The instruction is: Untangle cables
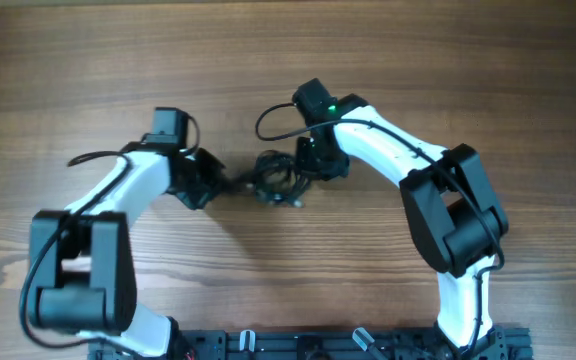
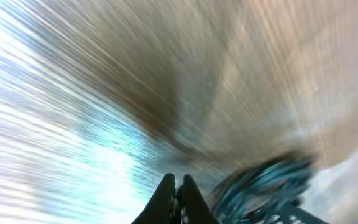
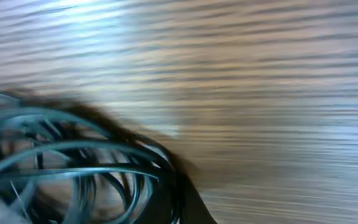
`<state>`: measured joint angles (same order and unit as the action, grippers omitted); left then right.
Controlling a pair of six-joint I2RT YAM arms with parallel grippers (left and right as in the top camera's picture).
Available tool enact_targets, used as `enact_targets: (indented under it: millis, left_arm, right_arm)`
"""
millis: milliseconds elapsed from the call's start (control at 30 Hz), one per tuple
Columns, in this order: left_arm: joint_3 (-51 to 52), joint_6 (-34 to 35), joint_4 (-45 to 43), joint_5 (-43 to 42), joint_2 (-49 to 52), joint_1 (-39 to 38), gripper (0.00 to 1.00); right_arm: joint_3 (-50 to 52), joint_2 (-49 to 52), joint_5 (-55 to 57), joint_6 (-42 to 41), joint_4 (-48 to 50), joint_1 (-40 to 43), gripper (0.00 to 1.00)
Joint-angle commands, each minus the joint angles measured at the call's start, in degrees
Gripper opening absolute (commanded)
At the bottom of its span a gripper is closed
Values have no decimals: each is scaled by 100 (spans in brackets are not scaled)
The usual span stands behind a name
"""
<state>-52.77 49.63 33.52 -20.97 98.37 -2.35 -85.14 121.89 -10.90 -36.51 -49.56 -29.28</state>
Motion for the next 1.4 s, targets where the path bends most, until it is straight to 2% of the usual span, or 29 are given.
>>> enact_targets:
  millis: [0,133,300,400,567,600,833,867,900,933,1000,1067,1133,1267,1367]
  left_arm:
    - [111,-450,59,109,-446,503,4]
    - [111,-601,24,-289,-549,509,4]
    - [114,-669,42,-304,-549,509,4]
    - [114,-726,66,-297,-549,509,4]
    - [114,-726,83,-297,-549,509,4]
    - [114,-726,94,-297,-549,509,4]
    - [114,-726,129,-310,-546,509,4]
    - [114,-730,127,-376,-549,509,10]
    - [114,-793,114,-511,-549,509,24]
    - [114,-1038,37,-789,-549,509,33]
    - [114,-1399,-181,-1467,-549,509,64]
    - [114,-1742,-426,-2131,-549,509,84]
    - [114,-1897,-566,-2546,-549,509,86]
    - [114,-2273,-822,-3460,-549,380,84]
    - [114,-2739,-916,-3580,-549,-81,86]
  right_arm:
    - [-15,-205,420,323,-127,592,4]
    - [-15,-811,286,879,15,619,4]
    - [-15,-1591,-173,1421,103,610,5]
    - [-15,-1873,-269,1473,63,610,4]
    - [-13,-1937,-2953,3099,264,610,4]
    - [-13,-1937,-3224,3220,293,610,4]
    - [-13,-1937,-3265,3202,299,610,4]
    - [-13,-1937,-3265,3198,297,610,4]
    - [-13,-1937,-3263,3195,280,610,4]
    - [-13,-1937,-3263,3191,278,610,4]
    - [-13,-1937,-3252,3182,282,610,4]
    - [-13,-1937,-3217,3169,282,610,4]
    - [-13,-1937,-3097,2997,282,610,4]
    - [-13,-1937,-3005,2802,317,610,4]
    - [-13,-1937,-3003,1954,614,610,4]
